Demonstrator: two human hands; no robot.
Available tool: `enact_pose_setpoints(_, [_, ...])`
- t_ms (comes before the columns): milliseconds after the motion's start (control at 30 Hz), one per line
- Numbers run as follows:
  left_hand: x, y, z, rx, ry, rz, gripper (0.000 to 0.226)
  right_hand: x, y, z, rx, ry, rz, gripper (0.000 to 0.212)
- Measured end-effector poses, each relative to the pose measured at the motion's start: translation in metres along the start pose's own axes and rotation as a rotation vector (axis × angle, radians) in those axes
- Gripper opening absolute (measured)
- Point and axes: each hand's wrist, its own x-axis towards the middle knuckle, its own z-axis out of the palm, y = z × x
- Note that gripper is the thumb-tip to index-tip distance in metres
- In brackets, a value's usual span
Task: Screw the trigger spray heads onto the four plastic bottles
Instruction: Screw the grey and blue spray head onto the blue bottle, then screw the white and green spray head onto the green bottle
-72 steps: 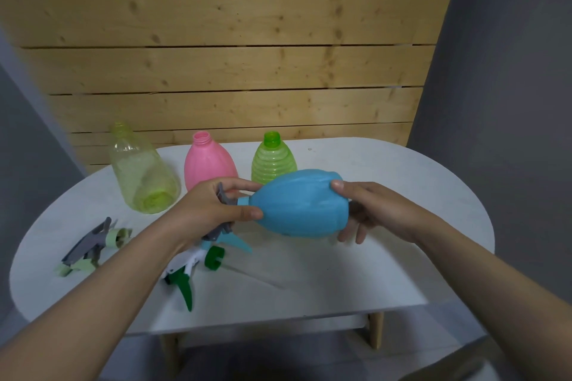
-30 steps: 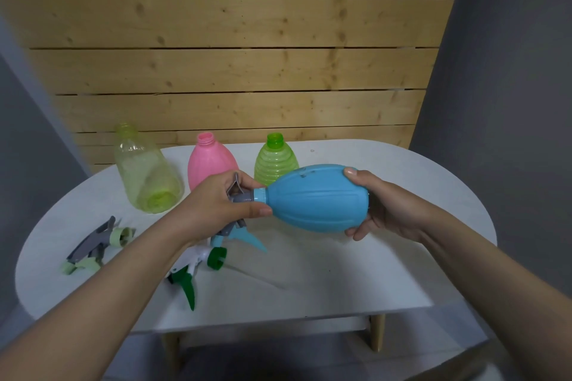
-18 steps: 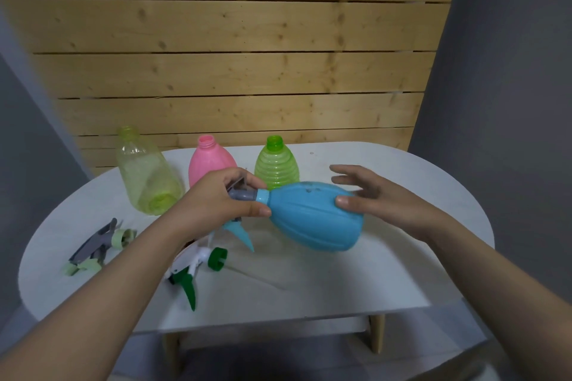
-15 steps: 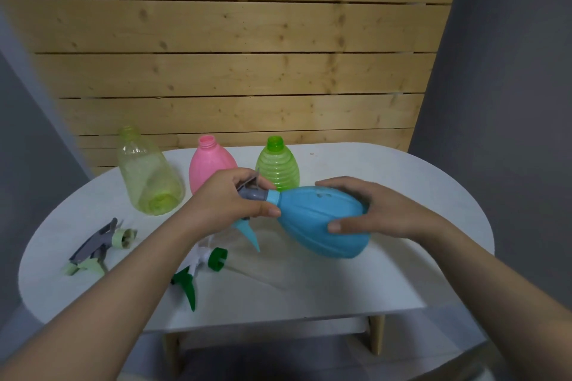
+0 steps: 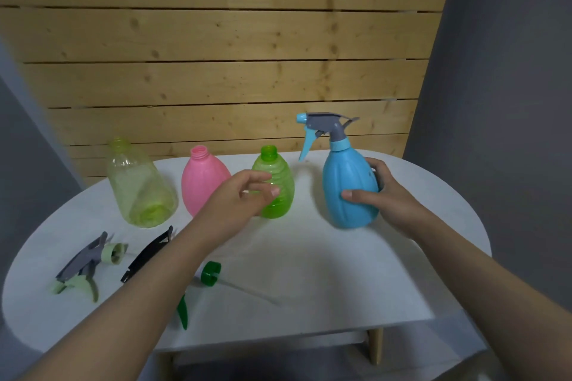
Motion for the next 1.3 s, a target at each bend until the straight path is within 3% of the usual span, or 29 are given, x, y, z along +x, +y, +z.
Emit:
enact_pose_setpoints(167, [0.004,-0.008,0.008,0.052,-0.024,-0.033,0.013,0.019,0.018,-0.002,0.042,0.102,0.016,0.075])
enact_pose_setpoints(467, [0.007,-0.015,0.013,0.112,-0.055,-0.052,0.009,0.035,0.025,-0.003,0.017,0.001,0.009,0.079])
enact_pose_setpoints(700, [0.005,-0.013,0.016,0.164,-0.063,-0.035,0.009,0.031,0.021,-0.004,-0.039,0.024,-0.013,0.089])
enact_pose_setpoints(833, [0.003,-0.013,0.015,0.237,0.082,0.032,0.012,0.017,0.007,0.0,-0.157,0.173,-0.119,0.09])
enact_pose_setpoints(1033, [0.006,-0.005,0.023,0.415,0.349,0.196,0.032,-0.009,-0.009,0.02,-0.24,0.406,-0.3,0.049])
enact_pose_setpoints(1167, [0.011,0.003,0.033,0.442,0.495,0.23,0.034,-0.02,-0.014,0.032,-0.125,0.336,-0.289,0.027])
enact_pose_setpoints(1300, [0.02,0.005,0.039,0.504,0.561,0.234,0.045,-0.022,-0.014,0.047,-0.116,0.186,-0.268,0.024])
